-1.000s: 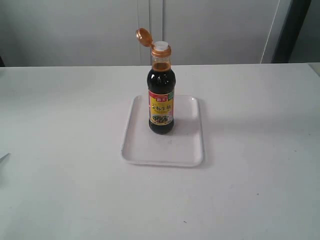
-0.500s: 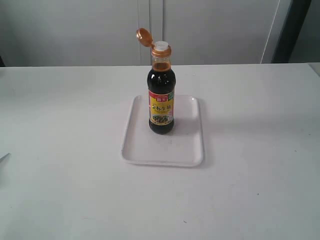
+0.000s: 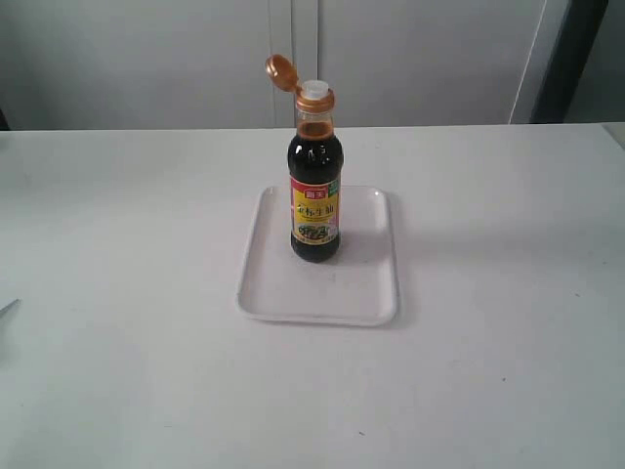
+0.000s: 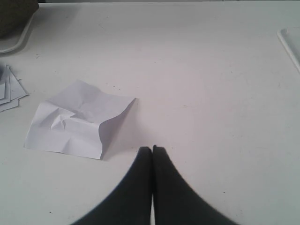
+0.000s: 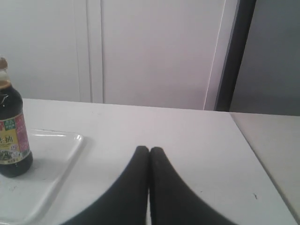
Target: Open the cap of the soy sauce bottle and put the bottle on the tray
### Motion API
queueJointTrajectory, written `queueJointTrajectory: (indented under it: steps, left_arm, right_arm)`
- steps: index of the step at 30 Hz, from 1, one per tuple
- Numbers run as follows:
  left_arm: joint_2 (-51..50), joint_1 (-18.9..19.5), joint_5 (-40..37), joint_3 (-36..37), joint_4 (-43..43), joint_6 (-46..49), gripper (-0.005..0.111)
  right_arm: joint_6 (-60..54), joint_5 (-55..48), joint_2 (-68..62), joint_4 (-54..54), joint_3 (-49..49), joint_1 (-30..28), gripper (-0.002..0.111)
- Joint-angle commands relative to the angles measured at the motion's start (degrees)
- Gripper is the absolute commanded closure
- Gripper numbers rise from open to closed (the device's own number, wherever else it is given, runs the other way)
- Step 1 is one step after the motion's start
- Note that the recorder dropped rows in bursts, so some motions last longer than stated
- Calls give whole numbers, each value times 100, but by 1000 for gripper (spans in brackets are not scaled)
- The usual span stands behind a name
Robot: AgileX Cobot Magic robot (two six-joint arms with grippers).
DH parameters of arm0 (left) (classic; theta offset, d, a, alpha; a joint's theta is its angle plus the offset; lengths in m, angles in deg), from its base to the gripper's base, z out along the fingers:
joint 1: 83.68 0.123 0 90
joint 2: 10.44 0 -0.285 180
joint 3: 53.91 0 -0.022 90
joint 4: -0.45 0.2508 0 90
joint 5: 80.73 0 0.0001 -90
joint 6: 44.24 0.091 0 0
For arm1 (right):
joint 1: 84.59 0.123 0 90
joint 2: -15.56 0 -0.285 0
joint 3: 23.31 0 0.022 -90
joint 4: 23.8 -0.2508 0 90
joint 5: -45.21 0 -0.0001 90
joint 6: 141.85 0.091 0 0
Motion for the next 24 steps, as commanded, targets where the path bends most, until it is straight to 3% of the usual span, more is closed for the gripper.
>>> queueJointTrajectory:
  steps: [1, 12, 24]
  left_arm:
    - [29, 19, 28, 20, -83, 11, 107]
    - [29, 19, 28, 20, -83, 11, 107]
    - [29, 19, 28, 20, -83, 11, 107]
  right_arm:
    - [36, -138, 446, 64, -391, -12, 108]
    - [36, -261, 950, 64, -1341, -12, 108]
    - [36, -19, 950, 53, -1665, -12, 108]
